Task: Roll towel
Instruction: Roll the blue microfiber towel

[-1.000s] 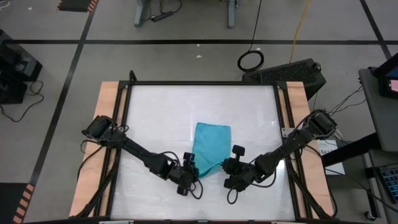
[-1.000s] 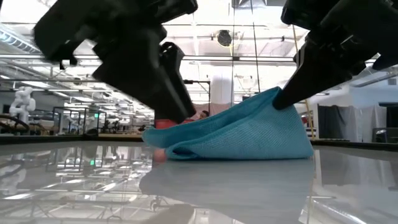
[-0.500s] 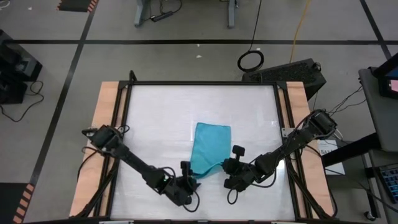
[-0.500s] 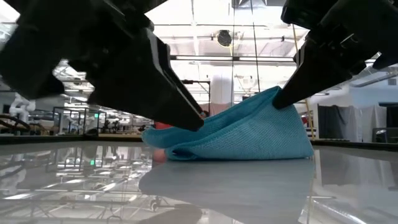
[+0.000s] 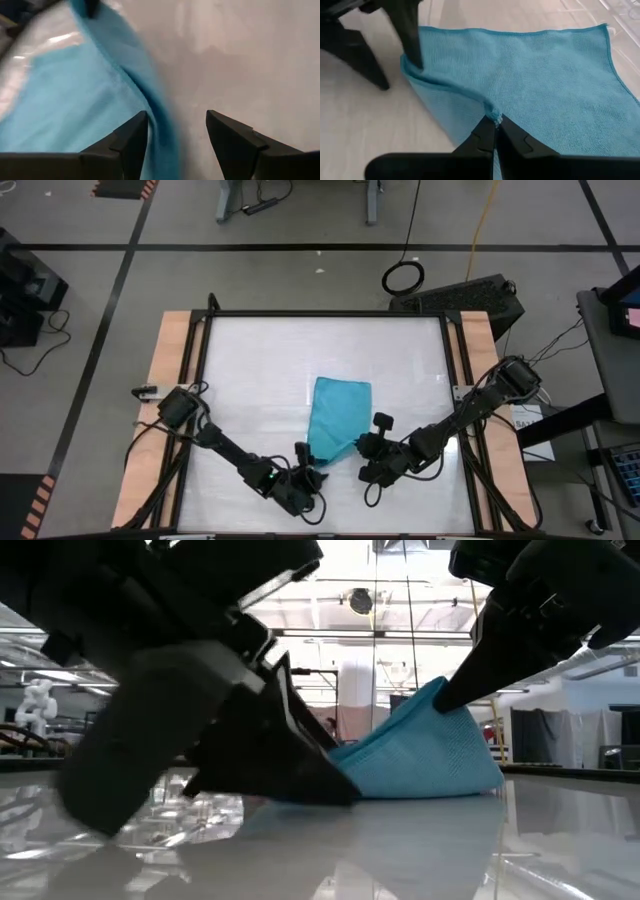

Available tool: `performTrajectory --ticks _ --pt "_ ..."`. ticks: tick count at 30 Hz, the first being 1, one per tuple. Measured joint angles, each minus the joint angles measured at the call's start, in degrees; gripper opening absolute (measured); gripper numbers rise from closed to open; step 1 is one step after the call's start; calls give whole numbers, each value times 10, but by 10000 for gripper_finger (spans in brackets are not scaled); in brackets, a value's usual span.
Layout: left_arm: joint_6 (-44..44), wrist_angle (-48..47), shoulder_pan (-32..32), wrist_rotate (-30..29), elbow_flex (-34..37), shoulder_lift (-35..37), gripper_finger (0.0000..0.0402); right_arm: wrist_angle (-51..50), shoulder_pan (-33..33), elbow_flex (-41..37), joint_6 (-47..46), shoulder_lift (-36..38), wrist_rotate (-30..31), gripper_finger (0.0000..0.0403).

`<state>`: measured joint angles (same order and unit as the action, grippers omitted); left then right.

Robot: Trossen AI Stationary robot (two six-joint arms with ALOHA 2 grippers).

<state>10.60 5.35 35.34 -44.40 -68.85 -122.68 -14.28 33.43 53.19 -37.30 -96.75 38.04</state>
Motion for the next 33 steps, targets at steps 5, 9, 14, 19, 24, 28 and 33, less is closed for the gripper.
performTrajectory --ticks 5,9,14,19,24,28,33 --pt "0 -33 -1 -80 -1 1 207 0 0 0 0 0 0 0" --pt "41 -80 -11 -77 -1 2 184 -2 0 0 0 9 8 0" --pt "74 -118 -18 -75 -1 3 110 -7 0 0 2 34 23 0" --pt "70 -132 -16 -73 -1 3 40 -26 4 0 3 60 39 0" --pt "68 -161 -15 -73 -2 3 20 -48 5 0 0 81 41 0" --pt "58 -169 -15 -73 -1 9 31 -52 8 0 -1 83 48 0" --pt "41 -204 -12 -62 2 35 63 -79 8 0 -27 84 55 0"
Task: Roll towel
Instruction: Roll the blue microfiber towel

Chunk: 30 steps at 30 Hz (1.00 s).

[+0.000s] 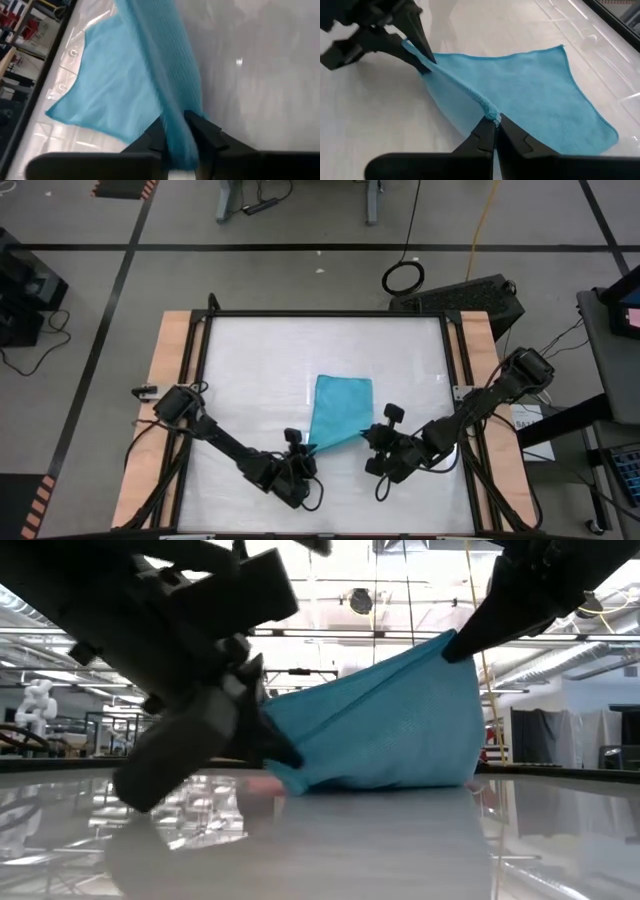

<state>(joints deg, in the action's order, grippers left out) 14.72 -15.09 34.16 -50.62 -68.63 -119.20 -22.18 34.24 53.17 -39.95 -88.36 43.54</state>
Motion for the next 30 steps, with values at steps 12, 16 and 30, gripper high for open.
performTrajectory --ticks 12,16,30 --pt "56 -113 1 15 1 37 81 7 4 0 1 0 1 0" --pt "63 -67 0 43 0 37 81 8 5 0 1 0 1 0" --pt "179 -44 -20 145 -1 36 81 10 23 0 1 0 3 0"
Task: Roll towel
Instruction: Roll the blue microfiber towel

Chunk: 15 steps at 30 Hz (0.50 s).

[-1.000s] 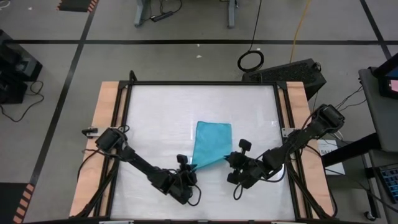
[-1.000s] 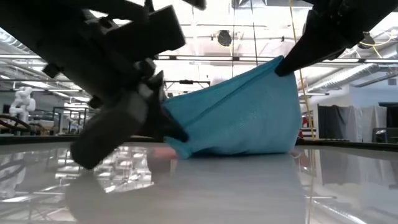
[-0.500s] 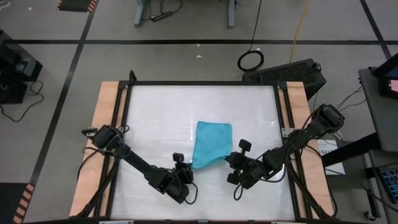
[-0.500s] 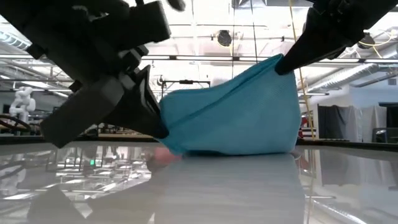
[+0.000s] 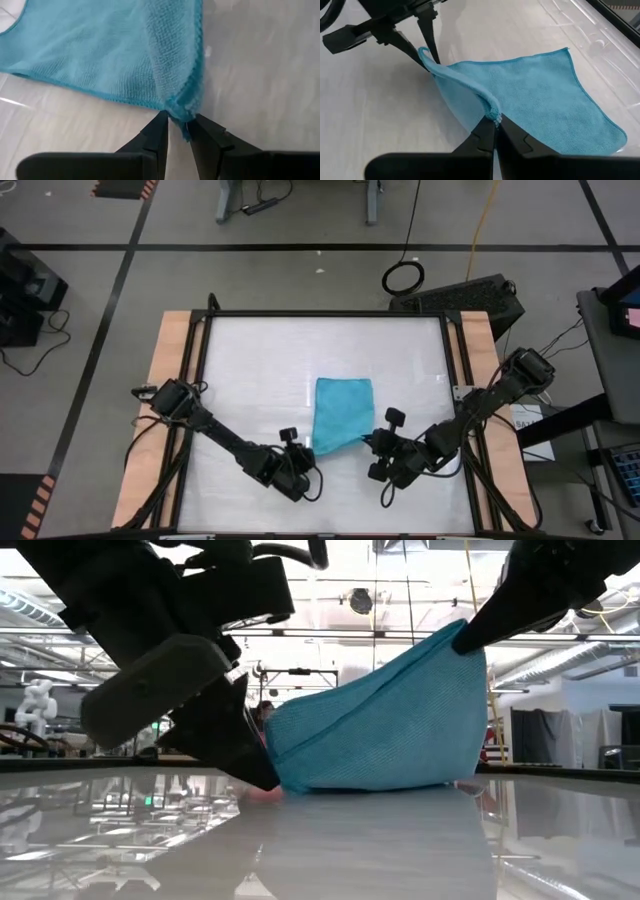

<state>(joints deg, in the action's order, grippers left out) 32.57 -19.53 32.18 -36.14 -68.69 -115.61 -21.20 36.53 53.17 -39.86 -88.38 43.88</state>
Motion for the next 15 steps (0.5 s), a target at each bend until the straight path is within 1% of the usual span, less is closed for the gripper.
performTrajectory --ticks 3,7,9,13,15 --pt "16 4 -6 -7 0 0 81 0 2 0 0 0 0 0" --pt "16 35 -17 -3 11 0 78 1 6 0 0 0 1 0" --pt "11 47 -22 4 17 0 63 1 8 0 2 0 1 0" --pt "-30 60 -26 16 18 0 13 0 14 0 2 0 1 0" --pt "-54 54 -26 18 18 1 9 0 17 0 2 0 1 0"
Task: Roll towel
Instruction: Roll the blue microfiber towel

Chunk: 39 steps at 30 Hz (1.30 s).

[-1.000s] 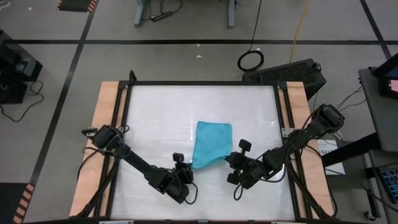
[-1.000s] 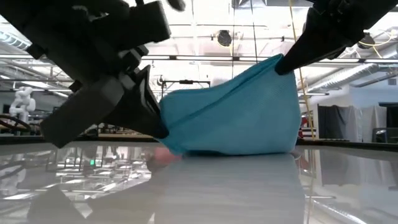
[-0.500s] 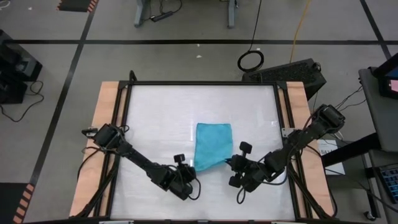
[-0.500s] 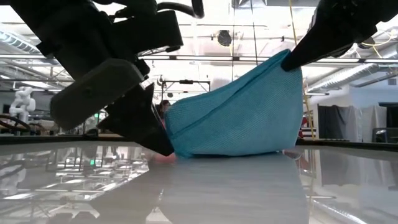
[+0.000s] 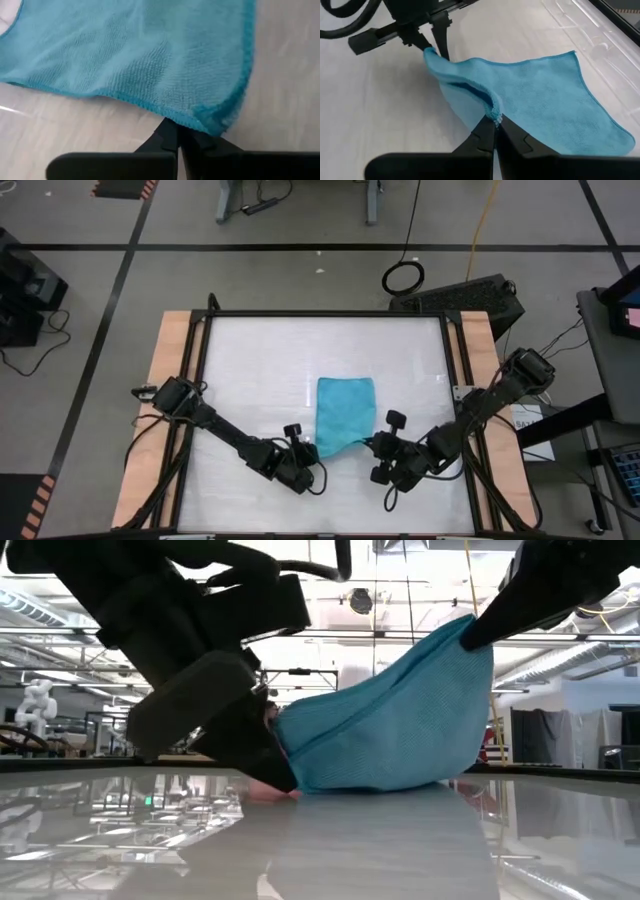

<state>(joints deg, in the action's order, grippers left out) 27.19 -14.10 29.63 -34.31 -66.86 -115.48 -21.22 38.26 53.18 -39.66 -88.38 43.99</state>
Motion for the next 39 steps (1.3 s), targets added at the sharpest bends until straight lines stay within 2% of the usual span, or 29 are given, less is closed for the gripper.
performTrajectory --ticks 6,10,15,18,21,27,33,36,39 --pt "-86 -20 0 -6 0 37 5 -12 5 0 -2 0 -5 0" --pt "-151 -74 0 -50 -15 80 3 -16 5 0 -3 0 -9 0" --pt "-298 -126 14 -86 -50 107 2 -19 5 0 -4 0 -41 0" --pt "-411 -138 30 -78 -62 107 2 -26 5 0 -15 0 -56 0" --pt "-494 -139 41 -31 -62 99 1 -37 5 0 -28 0 -78 0" --pt "-503 -141 53 21 -61 81 1 -25 6 0 -28 0 -140 0" --pt "-500 -79 62 70 -61 66 2 36 18 0 -2 -13 -213 3" --pt "-500 -54 65 92 -61 62 4 71 25 0 8 -37 -240 22" --pt "-491 -41 65 117 -61 60 5 73 36 0 6 -62 -249 57"
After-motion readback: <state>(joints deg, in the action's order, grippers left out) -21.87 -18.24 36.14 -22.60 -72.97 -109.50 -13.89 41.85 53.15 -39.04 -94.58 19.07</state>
